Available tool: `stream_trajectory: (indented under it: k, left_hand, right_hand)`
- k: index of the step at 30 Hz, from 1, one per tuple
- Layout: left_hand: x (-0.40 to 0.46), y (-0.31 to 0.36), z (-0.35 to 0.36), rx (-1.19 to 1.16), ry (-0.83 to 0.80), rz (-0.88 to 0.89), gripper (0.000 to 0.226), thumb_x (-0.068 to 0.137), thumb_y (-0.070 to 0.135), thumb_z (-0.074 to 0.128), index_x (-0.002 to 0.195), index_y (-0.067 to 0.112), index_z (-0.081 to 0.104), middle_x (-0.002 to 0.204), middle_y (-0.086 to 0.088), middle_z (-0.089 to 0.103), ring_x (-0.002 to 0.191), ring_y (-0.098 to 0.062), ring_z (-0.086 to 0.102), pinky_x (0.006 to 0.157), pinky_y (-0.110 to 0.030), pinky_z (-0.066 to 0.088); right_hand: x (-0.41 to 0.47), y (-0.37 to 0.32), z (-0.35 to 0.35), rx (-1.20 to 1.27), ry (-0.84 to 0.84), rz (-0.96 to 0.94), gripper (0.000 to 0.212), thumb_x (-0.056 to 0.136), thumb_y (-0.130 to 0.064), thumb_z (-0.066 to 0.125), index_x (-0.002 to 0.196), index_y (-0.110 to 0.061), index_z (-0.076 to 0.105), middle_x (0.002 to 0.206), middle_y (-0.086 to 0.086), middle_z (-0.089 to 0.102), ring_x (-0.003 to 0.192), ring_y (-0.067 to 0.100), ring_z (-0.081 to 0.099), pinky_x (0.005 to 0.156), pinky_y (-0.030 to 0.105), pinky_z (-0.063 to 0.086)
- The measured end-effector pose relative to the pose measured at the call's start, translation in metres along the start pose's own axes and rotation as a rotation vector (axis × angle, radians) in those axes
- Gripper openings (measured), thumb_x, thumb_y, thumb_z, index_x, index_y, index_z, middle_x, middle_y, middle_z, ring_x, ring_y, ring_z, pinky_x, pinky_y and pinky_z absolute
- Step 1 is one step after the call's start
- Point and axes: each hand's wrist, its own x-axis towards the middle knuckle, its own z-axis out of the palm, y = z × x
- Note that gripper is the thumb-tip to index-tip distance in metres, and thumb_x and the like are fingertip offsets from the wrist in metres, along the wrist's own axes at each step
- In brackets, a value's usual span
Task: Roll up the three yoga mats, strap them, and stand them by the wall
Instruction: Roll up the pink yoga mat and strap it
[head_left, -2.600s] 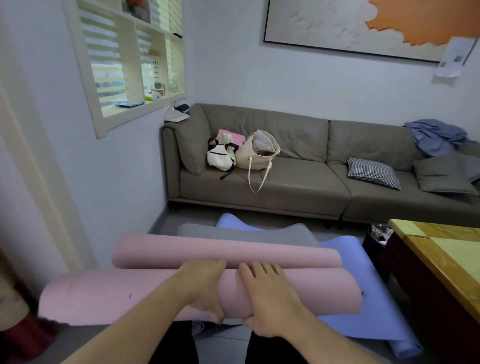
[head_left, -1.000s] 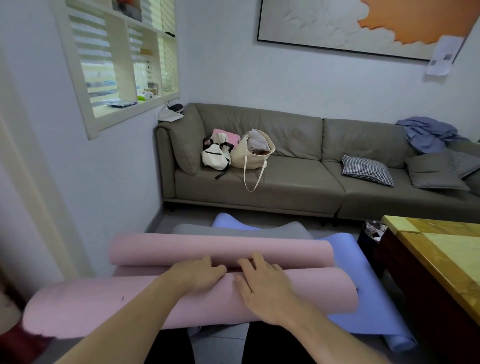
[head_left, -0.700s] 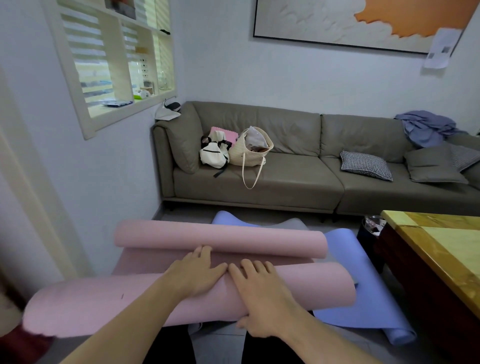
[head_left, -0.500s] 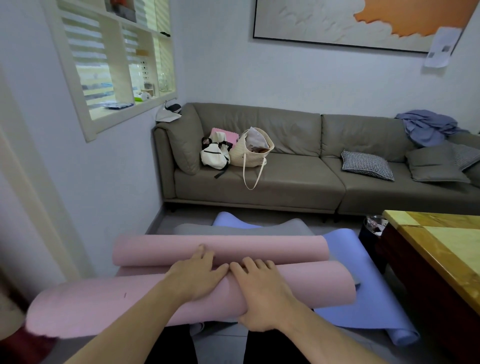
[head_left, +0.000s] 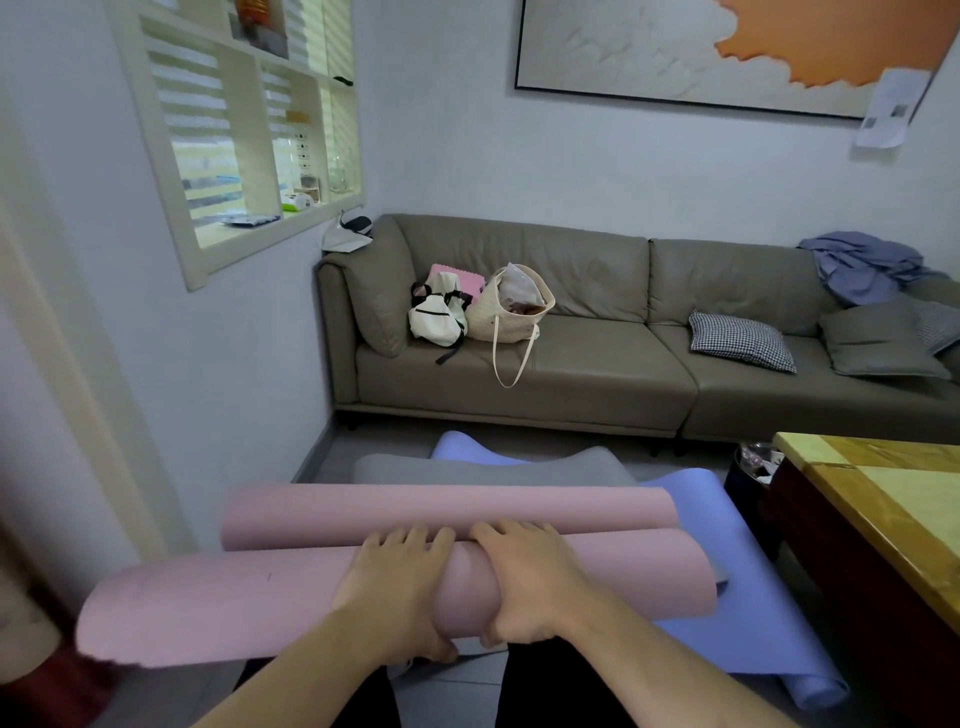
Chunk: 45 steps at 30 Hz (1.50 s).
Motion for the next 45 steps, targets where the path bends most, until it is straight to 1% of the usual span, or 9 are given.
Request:
stream_trajectory:
  k: [9, 14, 22, 25, 27, 30, 36, 41, 45]
  left_hand:
    - [0.009, -0.009, -0.010, -0.078, -0.045, 0.024, 0.088, 0.046, 0.067, 0.073, 0.124, 0.037, 0.047, 0.122, 0.012, 0.062, 0.109, -0.018, 0.064, 0.090, -0.039, 0.053]
    - [0.010, -0.010, -0.021, -0.148, -0.132, 0.022, 0.103, 0.041, 0.073, 0.079, 0.133, 0.041, 0.047, 0.127, 0.015, 0.063, 0.113, -0.015, 0.064, 0.092, -0.041, 0.055]
    - [-0.001, 0.009, -0.012, 0.039, -0.016, 0.007, 0.092, 0.055, 0.058, 0.085, 0.131, 0.026, 0.042, 0.129, 0.001, 0.059, 0.114, -0.024, 0.060, 0.093, -0.038, 0.047]
    - [-0.001, 0.007, -0.011, 0.040, -0.009, 0.004, 0.088, 0.055, 0.052, 0.084, 0.129, 0.025, 0.043, 0.127, 0.001, 0.061, 0.113, -0.025, 0.062, 0.090, -0.038, 0.048]
    - [-0.002, 0.007, -0.011, 0.045, -0.018, 0.008, 0.092, 0.055, 0.053, 0.085, 0.132, 0.025, 0.043, 0.127, 0.001, 0.061, 0.112, -0.026, 0.062, 0.091, -0.039, 0.049]
    - [-0.002, 0.009, -0.013, 0.027, -0.013, 0.031, 0.086, 0.055, 0.054, 0.083, 0.126, 0.025, 0.044, 0.124, 0.001, 0.062, 0.109, -0.026, 0.063, 0.088, -0.039, 0.049]
    - [-0.001, 0.003, -0.019, -0.165, -0.066, -0.051, 0.087, 0.073, 0.094, 0.047, 0.132, 0.030, 0.050, 0.125, 0.005, 0.064, 0.113, -0.025, 0.064, 0.092, -0.042, 0.047]
    - [0.018, -0.009, -0.024, -0.299, -0.189, -0.075, 0.043, 0.110, 0.040, 0.024, 0.118, 0.021, 0.062, 0.134, 0.002, 0.065, 0.120, -0.026, 0.058, 0.098, -0.042, 0.044]
    - [0.032, -0.011, -0.020, -0.280, -0.218, -0.138, 0.053, 0.107, 0.044, 0.021, 0.124, 0.021, 0.066, 0.138, -0.002, 0.064, 0.123, -0.027, 0.058, 0.102, -0.042, 0.044]
  right_hand:
    - [-0.019, -0.007, 0.008, -0.146, 0.073, -0.052, 0.107, 0.064, -0.055, 0.090, 0.148, -0.022, 0.031, 0.143, 0.003, 0.046, 0.127, 0.030, 0.047, 0.112, 0.046, 0.038]
    - [-0.016, -0.011, -0.001, -0.122, 0.029, -0.037, 0.082, 0.061, -0.045, 0.089, 0.127, -0.026, 0.045, 0.122, 0.002, 0.059, 0.108, 0.031, 0.059, 0.094, 0.044, 0.048]
    - [0.000, -0.010, -0.019, -0.054, -0.087, 0.023, 0.094, 0.058, -0.055, 0.091, 0.136, -0.025, 0.047, 0.125, 0.003, 0.068, 0.109, 0.031, 0.066, 0.086, 0.039, 0.050]
    - [0.002, 0.000, -0.029, 0.339, -0.211, 0.176, 0.101, 0.082, -0.067, 0.071, 0.163, -0.035, 0.021, 0.150, 0.004, 0.059, 0.133, 0.029, 0.057, 0.096, 0.040, 0.048]
    - [0.005, 0.006, -0.039, 0.596, -0.235, 0.277, 0.082, 0.094, -0.077, 0.049, 0.164, -0.046, 0.019, 0.164, 0.000, 0.044, 0.147, 0.026, 0.045, 0.099, 0.039, 0.040]
    - [0.014, 0.007, -0.035, 0.472, -0.158, 0.319, 0.057, 0.106, -0.066, 0.025, 0.157, -0.043, 0.034, 0.164, 0.002, 0.045, 0.149, 0.028, 0.042, 0.111, 0.047, 0.037]
    - [0.019, 0.000, -0.014, 0.214, -0.089, 0.271, 0.061, 0.107, -0.061, 0.025, 0.165, -0.039, 0.023, 0.154, 0.006, 0.057, 0.141, 0.035, 0.050, 0.109, 0.050, 0.041]
    - [0.016, 0.001, -0.009, 0.156, -0.083, 0.247, 0.055, 0.109, -0.056, 0.022, 0.160, -0.037, 0.029, 0.148, 0.009, 0.061, 0.135, 0.037, 0.055, 0.104, 0.048, 0.043]
    - [0.014, 0.001, -0.013, 0.138, -0.078, 0.220, 0.051, 0.111, -0.050, 0.022, 0.156, -0.031, 0.037, 0.149, 0.006, 0.060, 0.135, 0.034, 0.055, 0.103, 0.047, 0.044]
